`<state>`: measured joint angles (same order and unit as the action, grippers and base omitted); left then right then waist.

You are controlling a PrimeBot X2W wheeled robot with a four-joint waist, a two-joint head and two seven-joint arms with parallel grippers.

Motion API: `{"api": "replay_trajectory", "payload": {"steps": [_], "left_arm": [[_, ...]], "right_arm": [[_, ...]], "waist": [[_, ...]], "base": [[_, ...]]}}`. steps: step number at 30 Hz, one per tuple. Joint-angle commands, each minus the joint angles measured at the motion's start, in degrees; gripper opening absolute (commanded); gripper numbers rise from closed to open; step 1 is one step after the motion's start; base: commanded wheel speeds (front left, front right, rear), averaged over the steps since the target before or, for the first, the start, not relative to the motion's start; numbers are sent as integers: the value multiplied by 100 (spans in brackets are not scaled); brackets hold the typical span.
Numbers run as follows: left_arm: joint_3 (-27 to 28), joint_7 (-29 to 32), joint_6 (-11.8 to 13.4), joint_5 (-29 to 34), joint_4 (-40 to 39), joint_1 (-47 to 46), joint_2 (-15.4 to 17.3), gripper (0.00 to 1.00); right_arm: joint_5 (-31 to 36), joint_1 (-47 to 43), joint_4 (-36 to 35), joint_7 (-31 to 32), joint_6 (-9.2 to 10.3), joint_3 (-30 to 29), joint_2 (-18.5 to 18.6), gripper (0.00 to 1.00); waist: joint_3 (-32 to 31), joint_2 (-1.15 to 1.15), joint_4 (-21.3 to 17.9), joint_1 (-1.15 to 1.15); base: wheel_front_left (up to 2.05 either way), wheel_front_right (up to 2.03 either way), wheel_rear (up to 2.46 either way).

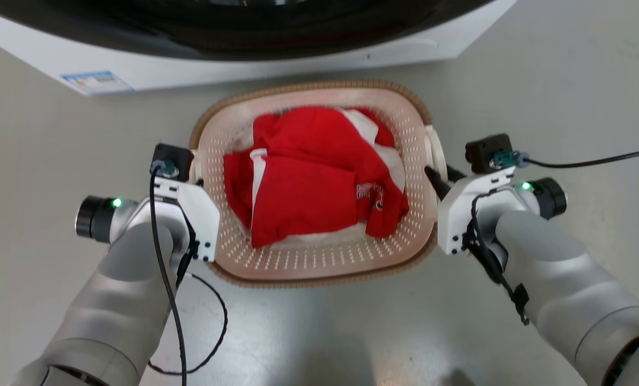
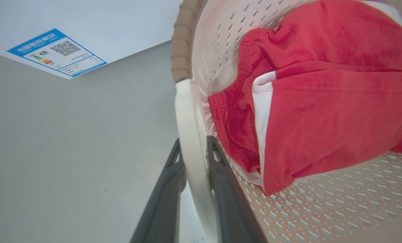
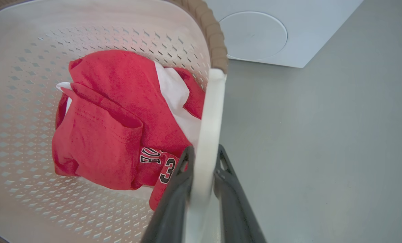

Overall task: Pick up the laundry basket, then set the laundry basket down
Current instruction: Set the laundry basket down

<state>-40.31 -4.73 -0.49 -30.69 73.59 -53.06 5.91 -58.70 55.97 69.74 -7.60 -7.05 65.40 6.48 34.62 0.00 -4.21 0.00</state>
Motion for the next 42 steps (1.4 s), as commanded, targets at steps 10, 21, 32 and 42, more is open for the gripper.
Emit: {"api": "replay_trajectory", "payload": {"steps": [10, 21, 32, 42], "left_arm": [[-61, -164, 78, 154, -27, -417, 122, 0], [-115, -62, 89, 129, 5, -640, 181, 0], [-203, 62, 48, 105, 22, -724, 202, 0], [-241, 52, 66, 51, 29, -769, 178, 0]], "right_arm": [[41, 137, 75, -306, -44, 177, -120, 0], [-93, 271, 94, -313, -44, 232, -144, 0], [-226, 351, 129, -293, -44, 299, -136, 0], [-315, 365, 156, -279, -44, 369, -145, 0]], "waist": [[722, 0, 14, 0], [978, 0, 33, 0], [1132, 0, 30, 0], [1215, 0, 39, 0]], "base": [[0, 0, 0], [0, 0, 0], [0, 0, 0], [0, 0, 0]]}}
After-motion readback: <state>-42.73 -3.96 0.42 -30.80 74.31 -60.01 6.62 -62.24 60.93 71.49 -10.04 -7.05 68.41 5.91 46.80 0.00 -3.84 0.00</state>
